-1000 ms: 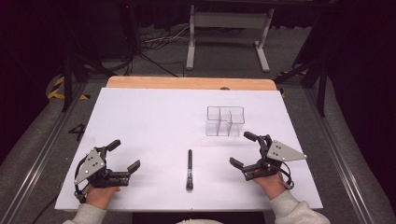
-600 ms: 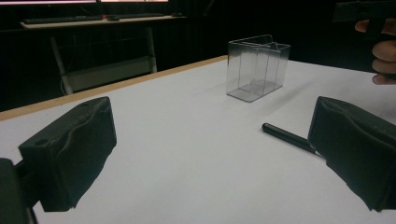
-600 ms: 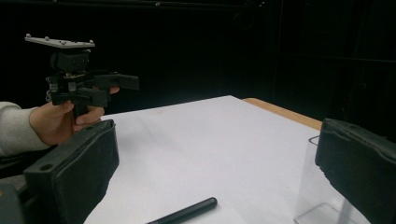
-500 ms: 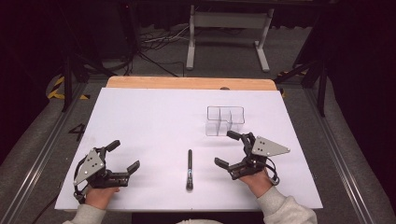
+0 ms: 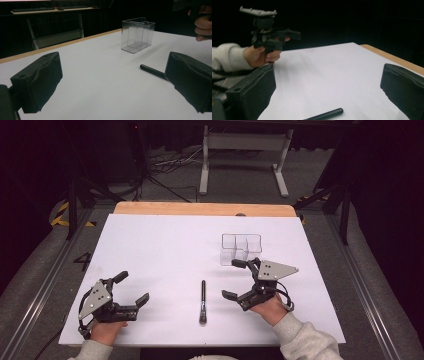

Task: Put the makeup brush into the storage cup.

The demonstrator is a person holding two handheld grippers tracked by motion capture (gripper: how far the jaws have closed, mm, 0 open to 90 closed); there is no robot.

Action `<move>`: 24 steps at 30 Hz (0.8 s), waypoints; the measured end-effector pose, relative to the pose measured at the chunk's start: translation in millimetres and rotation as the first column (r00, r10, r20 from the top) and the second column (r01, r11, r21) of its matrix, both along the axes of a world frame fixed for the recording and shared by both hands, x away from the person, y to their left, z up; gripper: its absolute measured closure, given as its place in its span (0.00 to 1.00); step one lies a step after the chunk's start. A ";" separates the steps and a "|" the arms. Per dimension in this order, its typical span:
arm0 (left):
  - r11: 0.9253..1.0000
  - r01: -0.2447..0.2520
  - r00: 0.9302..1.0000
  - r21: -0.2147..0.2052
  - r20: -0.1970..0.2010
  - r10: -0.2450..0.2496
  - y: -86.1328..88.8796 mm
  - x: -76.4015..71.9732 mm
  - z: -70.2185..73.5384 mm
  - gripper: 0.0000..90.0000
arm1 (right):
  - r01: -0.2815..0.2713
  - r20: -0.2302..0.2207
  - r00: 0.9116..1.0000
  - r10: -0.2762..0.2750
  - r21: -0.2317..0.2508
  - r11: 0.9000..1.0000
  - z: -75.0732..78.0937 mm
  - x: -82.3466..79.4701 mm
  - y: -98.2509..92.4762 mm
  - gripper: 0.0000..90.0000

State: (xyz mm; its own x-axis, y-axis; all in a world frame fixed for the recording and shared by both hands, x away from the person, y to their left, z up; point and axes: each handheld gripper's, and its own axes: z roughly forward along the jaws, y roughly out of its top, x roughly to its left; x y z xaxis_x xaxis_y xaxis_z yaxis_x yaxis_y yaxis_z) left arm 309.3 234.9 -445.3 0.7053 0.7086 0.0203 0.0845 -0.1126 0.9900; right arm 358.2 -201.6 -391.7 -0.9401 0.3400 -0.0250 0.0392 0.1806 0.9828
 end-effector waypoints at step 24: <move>1.000 0.008 1.000 0.001 0.000 -0.008 0.7 0.1 -0.2 0.02 | -0.202 -0.075 0.979 0.188 -0.415 0.887 35.7 41.8 42.7 0.01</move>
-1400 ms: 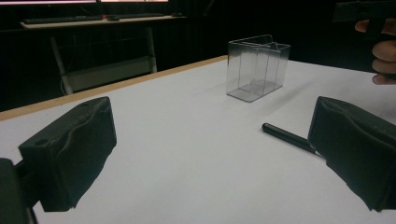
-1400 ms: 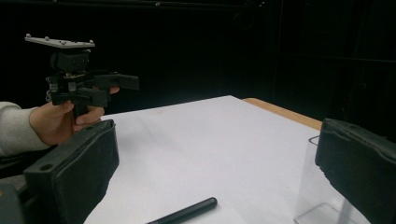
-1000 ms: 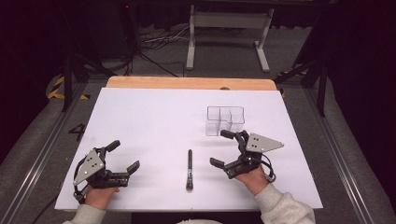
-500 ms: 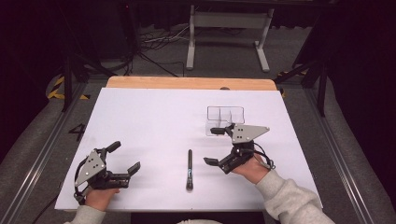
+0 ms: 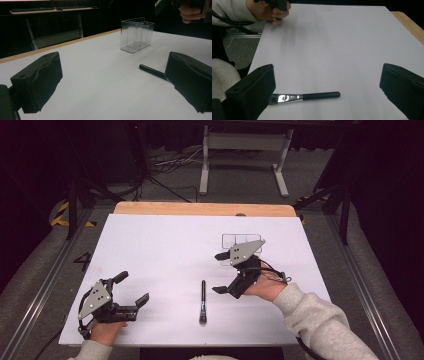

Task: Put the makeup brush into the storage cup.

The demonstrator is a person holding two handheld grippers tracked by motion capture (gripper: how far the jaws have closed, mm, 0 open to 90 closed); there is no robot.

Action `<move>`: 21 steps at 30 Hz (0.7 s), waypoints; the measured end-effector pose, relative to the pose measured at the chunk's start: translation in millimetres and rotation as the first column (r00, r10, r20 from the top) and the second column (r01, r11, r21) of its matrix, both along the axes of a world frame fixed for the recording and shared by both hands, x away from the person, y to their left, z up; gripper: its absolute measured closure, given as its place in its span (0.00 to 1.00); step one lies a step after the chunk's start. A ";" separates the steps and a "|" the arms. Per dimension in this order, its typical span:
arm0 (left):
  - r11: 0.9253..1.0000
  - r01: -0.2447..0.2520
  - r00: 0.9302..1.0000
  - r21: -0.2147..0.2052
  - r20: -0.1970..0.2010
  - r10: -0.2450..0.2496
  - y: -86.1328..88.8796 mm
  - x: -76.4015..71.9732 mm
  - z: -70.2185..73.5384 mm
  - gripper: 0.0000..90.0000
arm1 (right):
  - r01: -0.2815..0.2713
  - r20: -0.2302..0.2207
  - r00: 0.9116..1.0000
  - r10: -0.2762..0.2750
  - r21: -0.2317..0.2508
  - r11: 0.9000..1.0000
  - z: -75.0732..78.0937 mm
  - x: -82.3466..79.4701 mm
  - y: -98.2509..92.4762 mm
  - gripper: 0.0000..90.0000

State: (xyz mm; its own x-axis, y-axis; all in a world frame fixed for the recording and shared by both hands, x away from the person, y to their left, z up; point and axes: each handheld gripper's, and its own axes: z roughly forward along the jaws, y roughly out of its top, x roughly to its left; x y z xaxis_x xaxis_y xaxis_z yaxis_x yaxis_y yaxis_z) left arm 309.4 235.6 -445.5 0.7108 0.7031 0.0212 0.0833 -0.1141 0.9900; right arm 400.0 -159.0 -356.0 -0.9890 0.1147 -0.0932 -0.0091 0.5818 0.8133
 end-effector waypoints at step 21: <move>1.000 0.009 1.000 0.002 -0.012 -0.009 -1.4 1.2 -1.0 0.02 | -0.145 -0.011 0.989 0.147 -0.263 0.954 13.4 6.5 21.8 0.02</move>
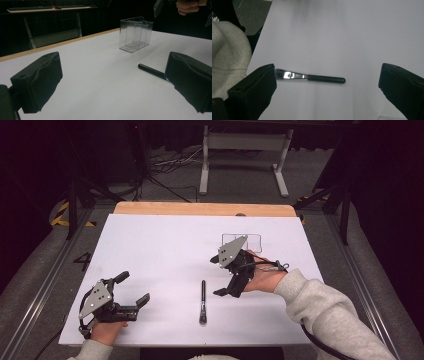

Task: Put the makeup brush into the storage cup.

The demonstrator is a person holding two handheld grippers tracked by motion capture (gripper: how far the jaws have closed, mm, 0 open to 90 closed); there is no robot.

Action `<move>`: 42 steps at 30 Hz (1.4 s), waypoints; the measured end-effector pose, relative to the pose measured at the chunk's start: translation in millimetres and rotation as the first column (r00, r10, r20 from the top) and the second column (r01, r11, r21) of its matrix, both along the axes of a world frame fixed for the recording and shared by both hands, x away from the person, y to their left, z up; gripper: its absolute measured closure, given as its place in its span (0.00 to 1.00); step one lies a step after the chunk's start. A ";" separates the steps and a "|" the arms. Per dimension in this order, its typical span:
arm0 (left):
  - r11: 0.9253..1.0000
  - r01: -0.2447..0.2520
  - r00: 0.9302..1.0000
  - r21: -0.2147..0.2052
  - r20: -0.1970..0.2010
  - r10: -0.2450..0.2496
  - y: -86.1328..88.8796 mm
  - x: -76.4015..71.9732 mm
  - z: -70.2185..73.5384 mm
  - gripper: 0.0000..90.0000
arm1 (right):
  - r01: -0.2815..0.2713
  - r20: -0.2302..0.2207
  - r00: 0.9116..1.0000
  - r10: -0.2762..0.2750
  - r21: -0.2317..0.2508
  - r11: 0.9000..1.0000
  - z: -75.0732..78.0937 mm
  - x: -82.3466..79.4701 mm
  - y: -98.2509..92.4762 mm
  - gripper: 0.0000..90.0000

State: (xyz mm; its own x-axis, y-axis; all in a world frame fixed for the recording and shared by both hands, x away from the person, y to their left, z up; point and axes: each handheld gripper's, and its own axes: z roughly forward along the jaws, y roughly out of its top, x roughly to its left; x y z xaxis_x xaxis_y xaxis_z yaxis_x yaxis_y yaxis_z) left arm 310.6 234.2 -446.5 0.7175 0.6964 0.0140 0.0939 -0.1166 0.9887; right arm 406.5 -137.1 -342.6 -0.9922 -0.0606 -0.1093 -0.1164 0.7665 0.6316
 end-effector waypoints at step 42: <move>1.000 0.003 1.000 0.030 -0.008 -0.003 -3.0 -4.0 -1.5 0.03 | -0.210 -0.069 0.978 0.198 -0.319 0.924 -32.5 13.2 61.2 0.02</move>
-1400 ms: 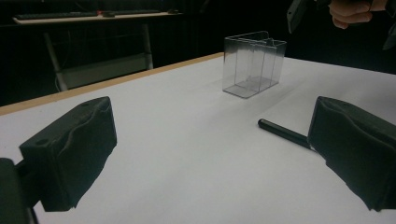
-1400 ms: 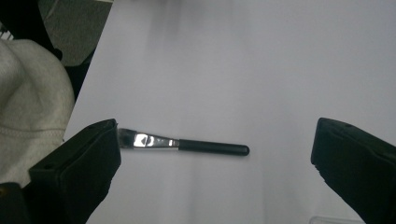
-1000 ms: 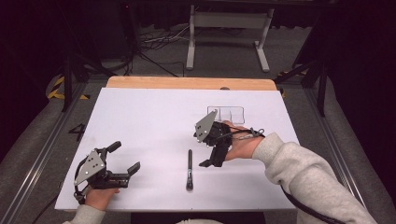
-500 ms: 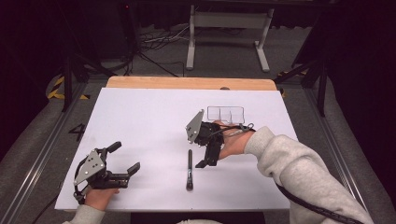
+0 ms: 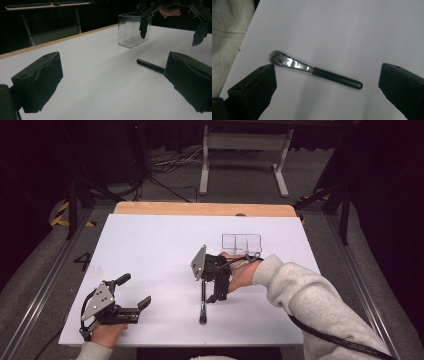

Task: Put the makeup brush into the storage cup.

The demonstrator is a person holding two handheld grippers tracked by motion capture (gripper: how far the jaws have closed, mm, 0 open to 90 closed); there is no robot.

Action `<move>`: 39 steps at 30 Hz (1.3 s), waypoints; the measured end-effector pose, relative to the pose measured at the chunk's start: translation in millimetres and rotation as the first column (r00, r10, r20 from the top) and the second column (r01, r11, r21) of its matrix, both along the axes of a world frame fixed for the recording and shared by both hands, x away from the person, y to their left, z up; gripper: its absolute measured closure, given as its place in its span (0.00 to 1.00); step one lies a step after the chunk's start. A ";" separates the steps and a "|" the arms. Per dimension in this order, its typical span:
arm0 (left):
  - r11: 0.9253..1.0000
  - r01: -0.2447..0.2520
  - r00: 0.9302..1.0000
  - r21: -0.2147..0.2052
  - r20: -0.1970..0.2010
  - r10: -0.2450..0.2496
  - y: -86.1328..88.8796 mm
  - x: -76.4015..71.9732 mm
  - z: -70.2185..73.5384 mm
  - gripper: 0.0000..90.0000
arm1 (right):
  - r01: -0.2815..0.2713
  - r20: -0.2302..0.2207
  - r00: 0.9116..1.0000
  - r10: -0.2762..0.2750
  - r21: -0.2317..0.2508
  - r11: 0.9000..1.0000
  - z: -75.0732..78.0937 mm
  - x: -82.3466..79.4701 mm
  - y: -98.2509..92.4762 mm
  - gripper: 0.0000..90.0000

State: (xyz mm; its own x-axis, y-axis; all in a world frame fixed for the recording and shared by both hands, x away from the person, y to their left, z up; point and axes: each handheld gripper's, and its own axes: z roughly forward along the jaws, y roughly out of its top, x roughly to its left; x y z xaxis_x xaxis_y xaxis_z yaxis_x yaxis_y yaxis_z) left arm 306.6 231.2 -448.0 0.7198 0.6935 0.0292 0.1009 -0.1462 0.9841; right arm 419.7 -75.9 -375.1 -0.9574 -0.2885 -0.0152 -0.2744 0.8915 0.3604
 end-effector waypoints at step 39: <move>1.000 0.008 1.000 -0.003 -0.006 -0.008 0.9 2.6 -0.8 0.02 | -0.077 0.021 0.996 0.081 -0.156 0.985 -45.6 -3.8 16.5 0.04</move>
State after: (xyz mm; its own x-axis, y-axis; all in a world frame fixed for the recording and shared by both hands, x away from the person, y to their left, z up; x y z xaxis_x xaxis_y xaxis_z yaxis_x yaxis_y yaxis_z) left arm 309.1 232.0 -448.8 0.7253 0.6881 0.0230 0.1055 -0.1441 0.9839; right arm 415.9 -59.4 -420.6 -0.9314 -0.3639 0.0099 -0.3538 0.9112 0.2108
